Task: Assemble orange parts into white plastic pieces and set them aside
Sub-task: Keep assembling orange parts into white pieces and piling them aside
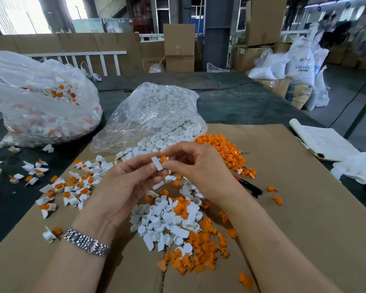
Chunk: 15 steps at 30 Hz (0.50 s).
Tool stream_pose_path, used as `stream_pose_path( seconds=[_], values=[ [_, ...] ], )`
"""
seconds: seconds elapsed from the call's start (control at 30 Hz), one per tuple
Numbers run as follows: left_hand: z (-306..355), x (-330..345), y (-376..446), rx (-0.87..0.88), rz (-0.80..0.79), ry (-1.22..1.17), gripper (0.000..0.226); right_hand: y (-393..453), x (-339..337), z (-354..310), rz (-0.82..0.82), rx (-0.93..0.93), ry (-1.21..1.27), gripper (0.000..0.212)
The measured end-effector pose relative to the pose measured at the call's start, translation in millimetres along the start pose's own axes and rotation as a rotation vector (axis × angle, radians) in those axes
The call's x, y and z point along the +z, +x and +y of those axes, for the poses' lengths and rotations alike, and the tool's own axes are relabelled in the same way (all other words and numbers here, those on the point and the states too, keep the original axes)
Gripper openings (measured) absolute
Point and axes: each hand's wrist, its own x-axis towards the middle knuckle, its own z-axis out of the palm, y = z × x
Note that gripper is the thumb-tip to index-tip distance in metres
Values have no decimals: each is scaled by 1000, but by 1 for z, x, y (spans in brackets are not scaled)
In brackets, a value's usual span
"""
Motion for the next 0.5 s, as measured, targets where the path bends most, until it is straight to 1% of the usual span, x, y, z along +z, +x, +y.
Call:
stream_pose_path(
  seconds=[0.17,0.23,0.3,0.37,0.5],
  values=[
    [-1,-1,1,35,1,-39,20,0,3,2,43,-23,-81,17],
    [-1,0,0,52,-17,-31,26,0,3,2,69,-49,-115,18],
    [-1,2,0,75,30,42,37,-1,5,2,86,-83,-157,18],
    [-2,3,0,109,81,83,41,-2,7,2,90,-110,-192,19],
    [-3,4,1,140,106,45,30,-2,9,2,92,-136,-205,20]
  ],
)
